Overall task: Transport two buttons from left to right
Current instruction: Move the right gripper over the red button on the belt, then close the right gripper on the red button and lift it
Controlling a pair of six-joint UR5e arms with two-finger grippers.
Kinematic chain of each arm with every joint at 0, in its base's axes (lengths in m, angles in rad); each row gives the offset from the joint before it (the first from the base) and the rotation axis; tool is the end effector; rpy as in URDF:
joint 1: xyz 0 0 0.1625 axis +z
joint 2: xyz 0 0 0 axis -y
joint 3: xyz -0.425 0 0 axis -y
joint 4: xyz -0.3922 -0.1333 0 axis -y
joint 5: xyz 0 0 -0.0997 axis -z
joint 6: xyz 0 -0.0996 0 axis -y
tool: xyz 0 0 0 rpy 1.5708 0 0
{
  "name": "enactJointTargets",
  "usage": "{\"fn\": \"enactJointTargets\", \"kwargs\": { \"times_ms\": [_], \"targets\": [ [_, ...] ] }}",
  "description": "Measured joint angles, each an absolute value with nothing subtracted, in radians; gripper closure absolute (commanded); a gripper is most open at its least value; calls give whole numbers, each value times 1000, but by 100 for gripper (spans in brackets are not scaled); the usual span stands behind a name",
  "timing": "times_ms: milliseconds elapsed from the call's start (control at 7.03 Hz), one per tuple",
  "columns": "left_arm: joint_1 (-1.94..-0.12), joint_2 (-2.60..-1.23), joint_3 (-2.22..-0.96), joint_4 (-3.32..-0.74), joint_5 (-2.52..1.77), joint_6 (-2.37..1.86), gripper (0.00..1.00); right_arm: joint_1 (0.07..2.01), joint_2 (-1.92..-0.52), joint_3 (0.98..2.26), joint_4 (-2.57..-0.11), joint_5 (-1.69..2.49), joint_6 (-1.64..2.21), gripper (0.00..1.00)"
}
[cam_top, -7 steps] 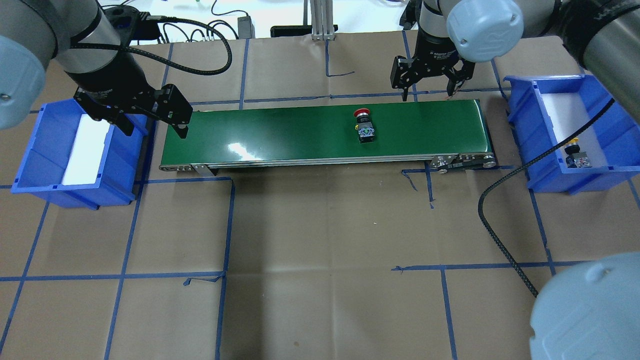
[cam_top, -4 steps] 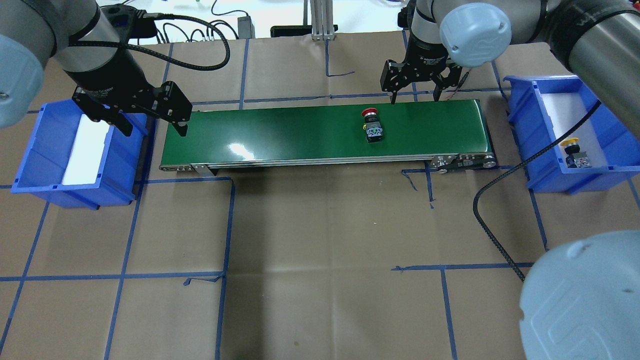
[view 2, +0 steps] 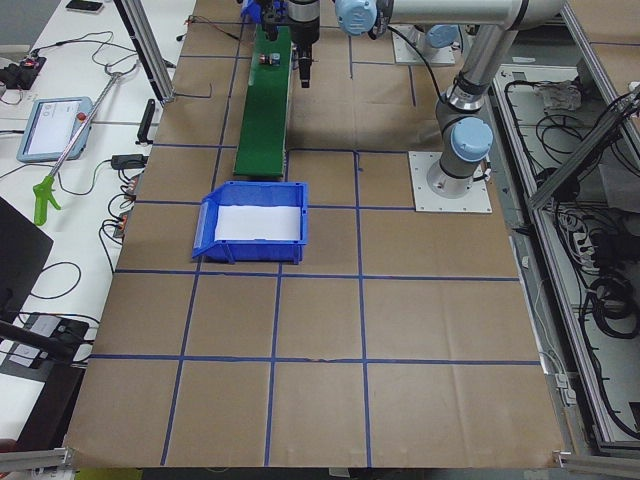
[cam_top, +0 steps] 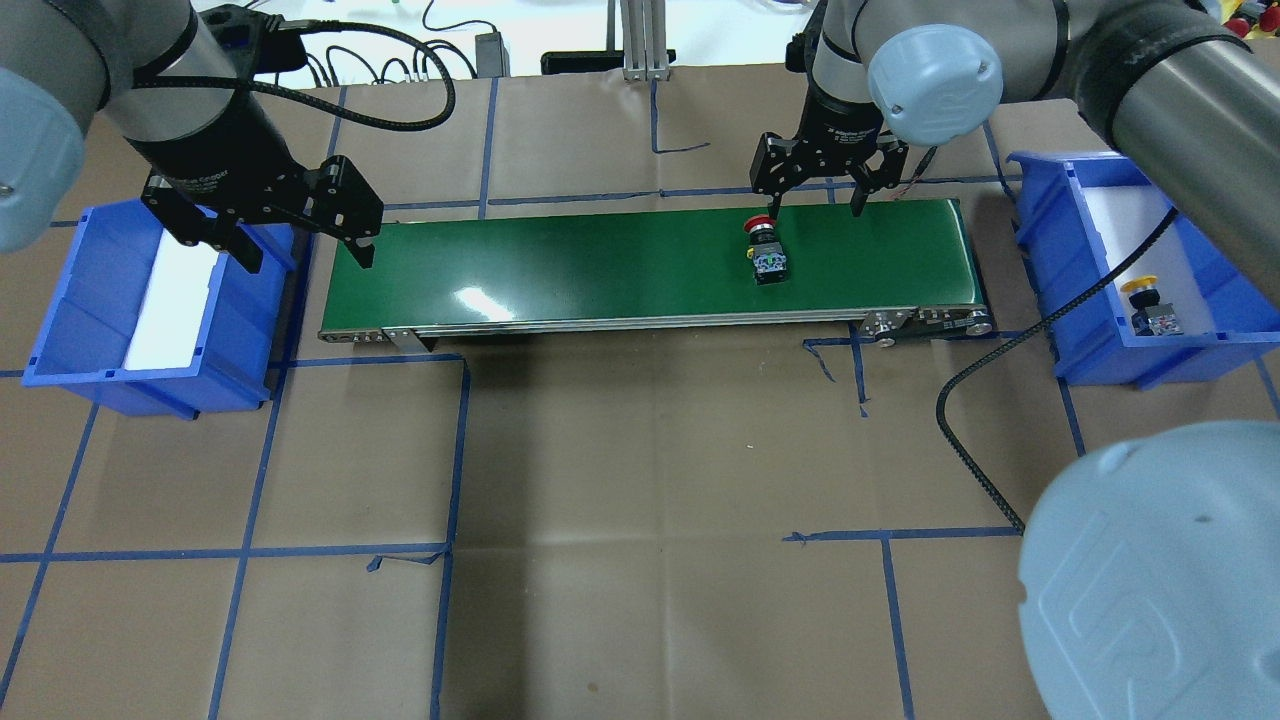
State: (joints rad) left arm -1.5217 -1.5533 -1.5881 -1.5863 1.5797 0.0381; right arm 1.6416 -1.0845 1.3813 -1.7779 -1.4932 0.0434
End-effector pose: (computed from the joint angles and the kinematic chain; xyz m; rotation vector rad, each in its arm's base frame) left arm -0.1086 -0.4888 0.4864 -0.0171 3.1332 0.0246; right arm 0.1876 -0.6524 0.3157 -0.0367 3.0657 0.1442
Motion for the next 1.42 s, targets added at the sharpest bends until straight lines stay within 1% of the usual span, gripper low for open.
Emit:
{"fn": "enactJointTargets", "kwargs": {
  "times_ms": [711, 854, 996, 1138, 1281, 1423],
  "targets": [
    [-1522, -1555, -1586, -1586, 1580, 37, 0, 1641, -1017, 1387, -1782, -1477, 42, 1],
    [-1522, -1555, -1586, -1586, 1580, 37, 0, 1640, -1004, 1388, -1779, -1485, 41, 10],
    [-1522, -1554, -1586, -1586, 1580, 37, 0, 1638, -990, 1389, -1774, -1491, 40, 58],
    [-1522, -1554, -1586, -1586, 1580, 37, 0, 1636, -980, 1388, -1767, -1502, 40, 91],
    [-1522, -1554, -1586, -1586, 1580, 37, 0, 1632, -978, 1385, -1740, -1525, 40, 94],
    [-1522, -1554, -1585, -1586, 1580, 37, 0, 1626, -980, 1377, -1687, -1545, 35, 94]
  ]
}}
